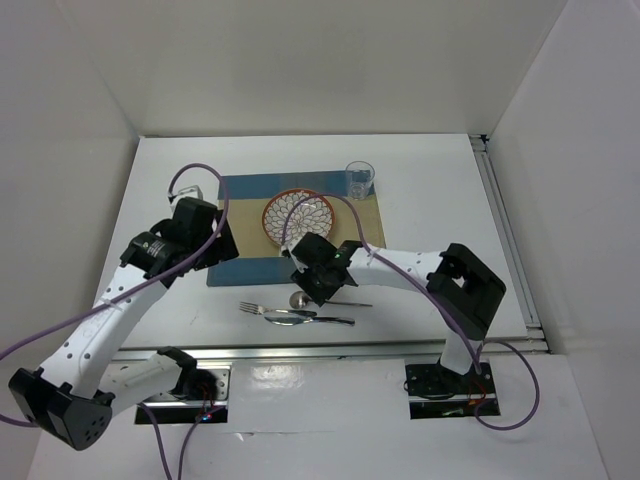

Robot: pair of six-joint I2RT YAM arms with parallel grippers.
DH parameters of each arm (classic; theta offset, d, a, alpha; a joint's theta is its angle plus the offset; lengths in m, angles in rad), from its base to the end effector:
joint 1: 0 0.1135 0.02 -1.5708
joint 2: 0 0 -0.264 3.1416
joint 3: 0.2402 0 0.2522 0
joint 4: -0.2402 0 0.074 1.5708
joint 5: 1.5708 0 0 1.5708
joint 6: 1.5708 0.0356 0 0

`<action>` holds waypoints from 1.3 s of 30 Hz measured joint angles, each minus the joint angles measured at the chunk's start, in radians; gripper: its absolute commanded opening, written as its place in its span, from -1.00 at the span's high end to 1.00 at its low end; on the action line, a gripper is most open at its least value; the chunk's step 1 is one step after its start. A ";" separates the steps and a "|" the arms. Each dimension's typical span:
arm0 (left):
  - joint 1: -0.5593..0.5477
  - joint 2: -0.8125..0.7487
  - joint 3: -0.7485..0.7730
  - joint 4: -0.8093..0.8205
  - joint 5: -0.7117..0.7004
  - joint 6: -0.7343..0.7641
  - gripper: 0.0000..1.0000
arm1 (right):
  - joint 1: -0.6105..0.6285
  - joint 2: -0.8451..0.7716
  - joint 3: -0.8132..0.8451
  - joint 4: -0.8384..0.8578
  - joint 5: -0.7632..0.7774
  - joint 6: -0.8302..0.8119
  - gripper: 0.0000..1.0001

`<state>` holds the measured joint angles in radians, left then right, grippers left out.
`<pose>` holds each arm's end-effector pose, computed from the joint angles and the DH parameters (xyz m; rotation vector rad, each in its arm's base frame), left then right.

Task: Set the dinner table for one person

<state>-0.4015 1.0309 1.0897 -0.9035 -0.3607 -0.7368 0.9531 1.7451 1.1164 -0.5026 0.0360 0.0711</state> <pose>0.1858 -0.0652 0.3340 -0.5510 2.2833 -0.1198 0.2013 0.2812 0.1788 -1.1552 2.4733 0.2559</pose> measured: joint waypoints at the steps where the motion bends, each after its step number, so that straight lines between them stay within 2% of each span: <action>1: 0.002 0.000 0.000 0.000 0.000 0.000 -0.87 | -0.004 0.004 -0.006 0.014 -0.008 -0.006 0.08; 8: 0.010 0.023 0.000 -0.002 0.002 0.002 -0.87 | -0.036 0.019 -0.032 0.061 -0.057 -0.030 0.10; 11: 0.015 0.032 0.000 -0.001 0.006 0.002 -0.87 | -0.036 0.019 -0.044 0.083 -0.074 -0.035 0.37; 13: 0.015 0.034 0.000 -0.001 0.008 0.002 -0.87 | -0.035 0.019 -0.047 0.093 -0.080 -0.039 0.63; 19: 0.015 0.034 0.000 -0.001 0.018 0.002 -0.87 | -0.035 0.019 -0.047 0.105 -0.072 -0.043 0.63; 28: 0.015 0.042 -0.001 0.000 0.026 0.002 -0.87 | -0.035 0.019 -0.054 0.114 -0.058 -0.045 0.37; 31: 0.015 0.042 -0.005 0.001 0.026 0.002 -0.87 | -0.035 0.019 -0.058 0.119 -0.049 -0.045 0.19; 39: 0.015 0.043 -0.010 0.003 0.033 0.002 -0.87 | -0.034 0.022 -0.076 0.124 0.008 -0.051 0.06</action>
<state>-0.3862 1.0737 1.0801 -0.9005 -0.3275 -0.7345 0.9188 1.7668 1.0405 -0.3786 0.0444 0.0200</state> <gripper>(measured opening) 0.938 0.466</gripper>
